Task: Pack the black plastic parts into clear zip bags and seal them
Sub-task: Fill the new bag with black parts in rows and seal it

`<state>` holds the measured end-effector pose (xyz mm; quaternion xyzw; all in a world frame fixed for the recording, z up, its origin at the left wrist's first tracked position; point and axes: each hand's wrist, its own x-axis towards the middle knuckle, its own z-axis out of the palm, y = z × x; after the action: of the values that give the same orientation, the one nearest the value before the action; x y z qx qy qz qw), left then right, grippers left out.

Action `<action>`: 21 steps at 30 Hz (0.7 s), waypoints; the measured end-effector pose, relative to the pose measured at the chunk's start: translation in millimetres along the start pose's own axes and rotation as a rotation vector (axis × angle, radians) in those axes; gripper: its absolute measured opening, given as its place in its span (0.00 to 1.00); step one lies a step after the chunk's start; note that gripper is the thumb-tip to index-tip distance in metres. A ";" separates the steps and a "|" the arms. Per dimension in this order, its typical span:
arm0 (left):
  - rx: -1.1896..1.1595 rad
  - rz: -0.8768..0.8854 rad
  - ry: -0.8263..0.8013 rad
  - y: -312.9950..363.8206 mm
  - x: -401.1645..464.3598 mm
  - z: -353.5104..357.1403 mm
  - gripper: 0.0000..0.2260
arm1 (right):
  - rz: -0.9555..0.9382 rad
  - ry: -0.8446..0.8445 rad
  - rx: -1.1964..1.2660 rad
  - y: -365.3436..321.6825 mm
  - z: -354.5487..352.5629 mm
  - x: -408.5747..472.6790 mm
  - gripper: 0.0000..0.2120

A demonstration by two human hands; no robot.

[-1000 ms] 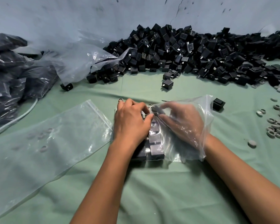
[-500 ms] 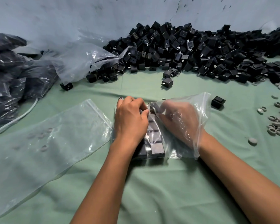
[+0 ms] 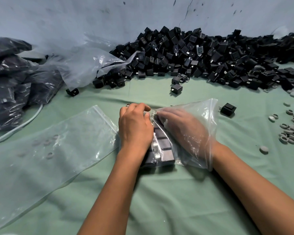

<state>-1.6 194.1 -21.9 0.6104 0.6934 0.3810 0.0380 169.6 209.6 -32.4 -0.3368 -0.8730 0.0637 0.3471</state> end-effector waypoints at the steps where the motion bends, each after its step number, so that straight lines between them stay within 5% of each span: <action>1: 0.013 0.001 -0.033 -1.0 -0.1 -0.6 0.09 | 0.000 -0.003 -0.056 0.0 -1.6 0.3 0.21; 4: 0.032 -0.008 -0.111 -0.5 2.9 -4.2 0.13 | 0.067 -0.033 -0.154 3.3 6.0 -3.0 0.14; 7: 0.004 -0.025 -0.116 -0.1 14.6 -9.9 0.13 | 0.264 0.041 0.250 0.4 -1.2 2.1 0.15; 11: -0.056 -0.027 -0.313 -1.1 47.7 -12.6 0.10 | 0.159 0.045 0.044 7.1 -9.1 -5.6 0.16; 15: -0.152 0.004 -0.571 -4.0 77.7 -6.2 0.08 | 0.178 0.045 0.136 6.7 -10.1 -3.9 0.12; 21: -0.163 0.068 -0.604 -5.7 95.4 6.4 0.08 | 0.184 0.015 0.213 2.1 -9.3 -3.0 0.10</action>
<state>-27.0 280.9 9.6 0.7136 0.5974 0.2378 0.2781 178.4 208.1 -27.8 -0.3772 -0.8241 0.1851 0.3799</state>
